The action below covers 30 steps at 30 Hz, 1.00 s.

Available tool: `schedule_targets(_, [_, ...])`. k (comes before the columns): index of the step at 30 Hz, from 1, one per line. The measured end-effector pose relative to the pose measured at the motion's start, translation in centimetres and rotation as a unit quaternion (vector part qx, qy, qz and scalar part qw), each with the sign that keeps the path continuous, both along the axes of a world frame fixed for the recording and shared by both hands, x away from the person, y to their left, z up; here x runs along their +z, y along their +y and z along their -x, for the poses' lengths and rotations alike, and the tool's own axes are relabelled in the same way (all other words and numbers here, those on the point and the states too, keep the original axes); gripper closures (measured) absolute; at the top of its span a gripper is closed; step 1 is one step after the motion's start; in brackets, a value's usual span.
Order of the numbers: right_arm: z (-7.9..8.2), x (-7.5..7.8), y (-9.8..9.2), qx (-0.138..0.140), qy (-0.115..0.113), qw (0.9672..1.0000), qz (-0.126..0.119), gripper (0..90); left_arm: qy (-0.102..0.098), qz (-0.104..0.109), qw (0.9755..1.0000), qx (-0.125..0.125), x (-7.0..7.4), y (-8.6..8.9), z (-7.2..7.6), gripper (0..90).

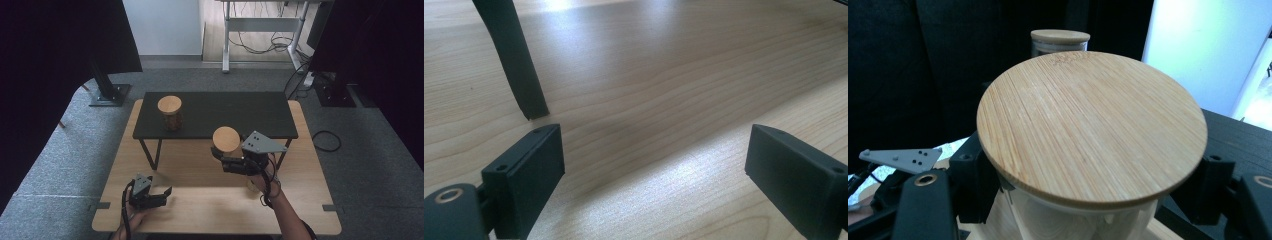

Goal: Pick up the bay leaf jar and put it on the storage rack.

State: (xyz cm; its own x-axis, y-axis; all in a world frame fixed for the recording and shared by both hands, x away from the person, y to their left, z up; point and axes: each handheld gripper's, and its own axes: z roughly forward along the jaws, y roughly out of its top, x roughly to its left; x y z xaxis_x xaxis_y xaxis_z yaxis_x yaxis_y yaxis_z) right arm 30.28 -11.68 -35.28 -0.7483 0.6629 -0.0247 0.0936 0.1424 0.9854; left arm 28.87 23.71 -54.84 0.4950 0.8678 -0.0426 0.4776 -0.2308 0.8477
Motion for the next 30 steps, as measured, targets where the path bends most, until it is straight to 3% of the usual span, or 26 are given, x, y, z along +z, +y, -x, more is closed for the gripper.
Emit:
schedule_targets(15, [-0.8, 1.2, 0.0, 0.000, -0.008, 0.9999, -0.013, 25.3, 0.001, 0.001, 1.0000, 0.001, 0.0, 0.0, 0.0, 8.3])
schedule_targets(30, [-1.9, 2.2, 0.5, 0.000, -0.012, 0.9999, -0.010, 25.3, 0.003, 0.000, 1.0000, -0.005, 0.0, -0.2, 0.2, 8.0])
